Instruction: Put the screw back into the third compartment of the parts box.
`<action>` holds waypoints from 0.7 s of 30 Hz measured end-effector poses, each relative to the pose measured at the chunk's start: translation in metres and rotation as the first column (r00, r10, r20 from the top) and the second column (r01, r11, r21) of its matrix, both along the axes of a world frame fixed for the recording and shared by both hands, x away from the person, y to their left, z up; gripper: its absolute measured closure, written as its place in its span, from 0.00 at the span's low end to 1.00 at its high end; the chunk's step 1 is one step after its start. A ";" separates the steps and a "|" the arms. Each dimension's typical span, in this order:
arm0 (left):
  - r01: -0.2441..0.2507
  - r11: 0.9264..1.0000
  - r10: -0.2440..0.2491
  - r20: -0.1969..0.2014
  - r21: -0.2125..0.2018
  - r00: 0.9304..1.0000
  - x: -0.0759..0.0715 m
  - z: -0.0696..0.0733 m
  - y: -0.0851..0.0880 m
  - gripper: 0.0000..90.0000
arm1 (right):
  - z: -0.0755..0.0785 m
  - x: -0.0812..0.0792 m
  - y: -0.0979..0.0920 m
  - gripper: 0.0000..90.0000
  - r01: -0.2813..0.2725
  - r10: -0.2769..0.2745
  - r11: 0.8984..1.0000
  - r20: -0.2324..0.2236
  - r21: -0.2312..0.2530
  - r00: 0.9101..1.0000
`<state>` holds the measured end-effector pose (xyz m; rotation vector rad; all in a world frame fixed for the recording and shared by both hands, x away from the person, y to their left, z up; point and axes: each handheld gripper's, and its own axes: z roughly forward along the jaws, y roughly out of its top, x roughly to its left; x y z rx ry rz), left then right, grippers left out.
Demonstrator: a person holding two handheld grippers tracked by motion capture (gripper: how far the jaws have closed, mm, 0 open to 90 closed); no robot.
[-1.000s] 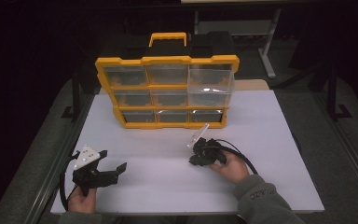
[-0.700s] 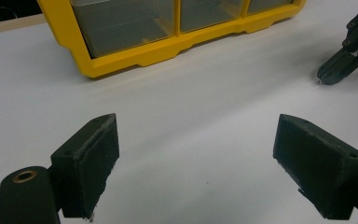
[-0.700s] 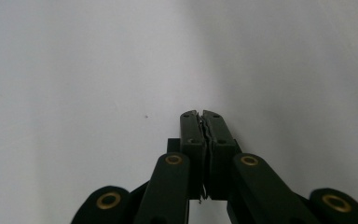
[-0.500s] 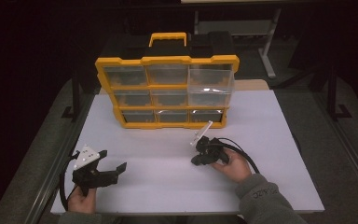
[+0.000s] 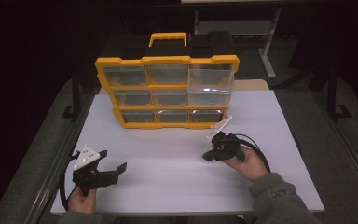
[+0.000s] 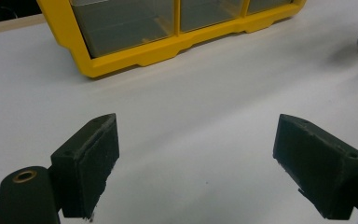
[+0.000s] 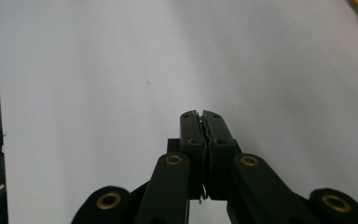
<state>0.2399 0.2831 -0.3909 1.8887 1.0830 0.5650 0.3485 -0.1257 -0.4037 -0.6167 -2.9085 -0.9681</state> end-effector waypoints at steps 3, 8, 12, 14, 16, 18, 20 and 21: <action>0.003 1.000 -0.003 -0.005 0.012 1.000 0.000 0.000 0.000 0.15 | 0.007 -0.004 -0.011 0.97 0.022 -0.021 1.000 -0.011 0.010 1.000; 0.002 1.000 -0.002 -0.003 0.013 1.000 0.000 0.001 0.000 0.15 | 0.020 -0.005 -0.029 0.97 0.033 -0.033 0.999 -0.003 0.012 0.999; 0.001 1.000 -0.001 -0.005 0.012 1.000 0.000 0.000 0.000 0.15 | 0.030 -0.004 -0.039 0.97 0.041 -0.041 0.999 -0.004 0.018 0.999; 0.001 1.000 -0.001 -0.005 0.012 1.000 0.000 0.000 0.000 0.15 | 0.040 -0.002 -0.048 0.97 0.052 -0.052 0.998 -0.014 0.022 0.999; 0.001 1.000 -0.001 -0.005 0.011 1.000 0.000 0.000 0.000 0.15 | 0.049 0.000 -0.054 0.97 0.071 -0.070 0.997 -0.029 0.034 0.997; 0.000 1.000 0.000 -0.005 0.011 1.000 0.000 0.000 0.000 0.15 | 0.057 0.003 -0.060 0.97 0.070 -0.070 0.997 -0.015 0.029 0.997; 0.000 1.000 0.000 -0.006 0.011 1.000 -0.001 0.000 0.000 0.15 | 0.066 0.004 -0.066 0.97 0.083 -0.083 0.996 -0.009 0.036 0.997; -0.001 1.000 0.001 -0.006 0.009 1.000 -0.001 0.000 0.000 0.15 | 0.070 0.004 -0.068 0.97 0.090 -0.090 0.995 -0.009 0.039 0.996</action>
